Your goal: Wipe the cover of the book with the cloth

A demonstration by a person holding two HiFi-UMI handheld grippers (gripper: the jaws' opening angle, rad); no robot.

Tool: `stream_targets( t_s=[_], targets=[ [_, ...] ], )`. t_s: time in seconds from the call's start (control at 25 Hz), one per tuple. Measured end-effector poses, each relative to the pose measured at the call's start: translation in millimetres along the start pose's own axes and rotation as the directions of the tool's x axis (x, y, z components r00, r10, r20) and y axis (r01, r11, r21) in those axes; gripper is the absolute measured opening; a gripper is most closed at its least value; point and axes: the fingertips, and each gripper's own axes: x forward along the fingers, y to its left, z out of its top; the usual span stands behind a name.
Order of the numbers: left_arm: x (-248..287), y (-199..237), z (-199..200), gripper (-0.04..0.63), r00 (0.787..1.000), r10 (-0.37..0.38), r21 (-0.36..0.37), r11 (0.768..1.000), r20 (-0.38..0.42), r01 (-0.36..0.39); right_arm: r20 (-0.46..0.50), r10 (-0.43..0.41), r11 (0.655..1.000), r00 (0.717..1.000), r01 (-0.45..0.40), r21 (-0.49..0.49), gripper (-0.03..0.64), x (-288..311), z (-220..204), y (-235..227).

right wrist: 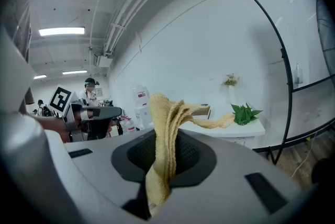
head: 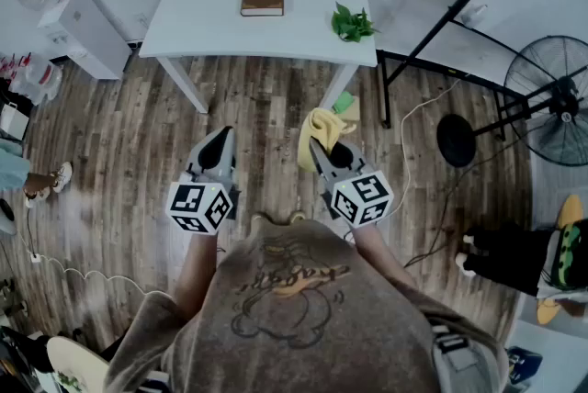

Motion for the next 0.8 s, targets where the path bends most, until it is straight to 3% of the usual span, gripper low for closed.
stream_targets(
  t_s=[0.36,0.56,0.8],
  targets=[
    [-17,20,-1,0.005,1.0,-0.006,0.006,1.0,-0.018,0.006,-0.008,0.051,0.996,0.999,-0.051,0.075,0.064,16,-14,31],
    [-18,35,-17,0.005,0.998,-0.031,0.081,0.996,-0.046,0.035,-0.008,0.015,0.998,1.0,-0.015,0.058,0.064,22,-29,40],
    [-5,48,-16,0.005,0.997,-0.07,0.046,0.996,-0.029,0.072,-0.009,-0.046,0.998,0.999,0.046,0.046,0.064,32,-28,28]
  ],
)
